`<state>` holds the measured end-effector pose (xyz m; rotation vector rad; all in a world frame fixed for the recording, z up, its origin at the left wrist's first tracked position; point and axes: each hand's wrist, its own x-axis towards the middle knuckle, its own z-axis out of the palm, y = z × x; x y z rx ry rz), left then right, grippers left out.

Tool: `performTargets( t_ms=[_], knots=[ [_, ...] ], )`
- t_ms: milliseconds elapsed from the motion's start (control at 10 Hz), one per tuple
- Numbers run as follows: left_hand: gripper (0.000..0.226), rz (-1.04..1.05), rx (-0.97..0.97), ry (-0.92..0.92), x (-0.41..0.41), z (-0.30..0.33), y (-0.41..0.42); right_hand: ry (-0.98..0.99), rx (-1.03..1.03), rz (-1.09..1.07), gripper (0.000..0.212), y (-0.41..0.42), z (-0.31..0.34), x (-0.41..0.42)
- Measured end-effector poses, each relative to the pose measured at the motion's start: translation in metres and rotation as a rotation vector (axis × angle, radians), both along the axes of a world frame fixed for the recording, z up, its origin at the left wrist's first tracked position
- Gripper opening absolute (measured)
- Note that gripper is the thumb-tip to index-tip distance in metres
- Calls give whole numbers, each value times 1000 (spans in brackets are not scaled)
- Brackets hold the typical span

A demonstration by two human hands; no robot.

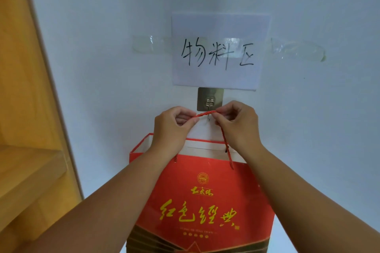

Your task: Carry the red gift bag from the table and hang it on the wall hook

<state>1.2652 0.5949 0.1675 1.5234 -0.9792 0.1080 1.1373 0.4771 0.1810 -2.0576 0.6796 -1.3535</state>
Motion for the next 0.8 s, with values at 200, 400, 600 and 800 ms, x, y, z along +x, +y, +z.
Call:
performTargets(
  t_ms=[200, 400, 600, 800],
  knots=[
    [15, 11, 114, -19, 6, -19, -2, 129, 19, -27, 7, -5, -23, 10],
    [19, -37, 62, -98, -4, -41, 6, 145, -37, -28, 12, 6, -35, 2],
    [25, 78, 130, -330, -19, -57, 25, 279, -175, -63, 18, 28, -51, -29],
    [26, 191, 178, -467, -54, -78, 77, 299, -248, -135, 29, 67, -72, -75]
  ],
)
